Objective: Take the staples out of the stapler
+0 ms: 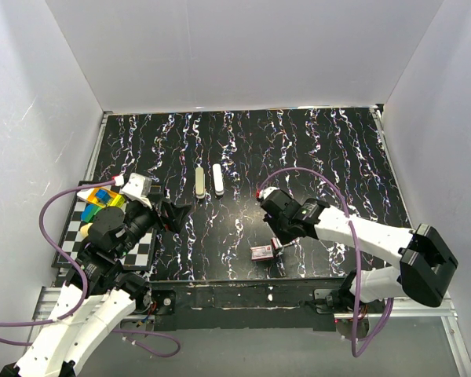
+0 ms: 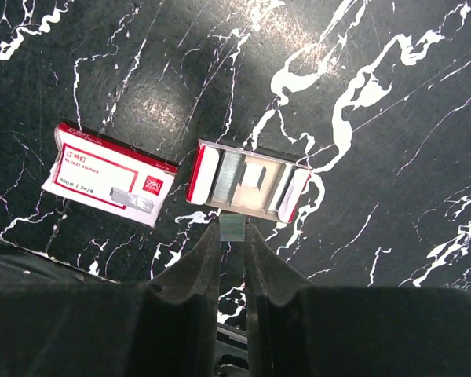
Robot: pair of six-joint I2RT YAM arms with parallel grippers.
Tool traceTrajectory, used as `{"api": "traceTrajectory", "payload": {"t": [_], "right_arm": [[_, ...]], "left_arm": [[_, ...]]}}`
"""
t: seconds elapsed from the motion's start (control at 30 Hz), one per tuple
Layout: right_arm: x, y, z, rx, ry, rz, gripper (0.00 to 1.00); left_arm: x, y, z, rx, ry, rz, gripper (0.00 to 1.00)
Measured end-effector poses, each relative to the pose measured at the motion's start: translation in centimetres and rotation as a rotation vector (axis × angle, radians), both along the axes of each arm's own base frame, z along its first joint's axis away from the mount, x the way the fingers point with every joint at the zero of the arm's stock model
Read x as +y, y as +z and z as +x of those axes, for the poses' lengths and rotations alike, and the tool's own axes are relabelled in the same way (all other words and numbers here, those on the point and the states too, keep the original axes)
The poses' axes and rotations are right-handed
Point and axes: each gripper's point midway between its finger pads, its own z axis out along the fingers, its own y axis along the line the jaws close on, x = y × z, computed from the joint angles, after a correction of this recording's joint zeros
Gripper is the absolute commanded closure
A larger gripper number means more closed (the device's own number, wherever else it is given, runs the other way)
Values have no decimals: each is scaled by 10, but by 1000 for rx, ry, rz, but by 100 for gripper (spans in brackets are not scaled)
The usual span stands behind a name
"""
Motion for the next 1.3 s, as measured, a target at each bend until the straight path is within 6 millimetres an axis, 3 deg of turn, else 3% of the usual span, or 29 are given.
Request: {"api": "traceTrajectory", "payload": {"t": [0.57,1.3], "right_arm": [[-9,-25,6,66,-138,-24,87],[-14,-38,7,119,-211,-39,84]], "left_arm": [[0,0,0,0,0,0,2],[0,0,0,0,0,0,2]]}}
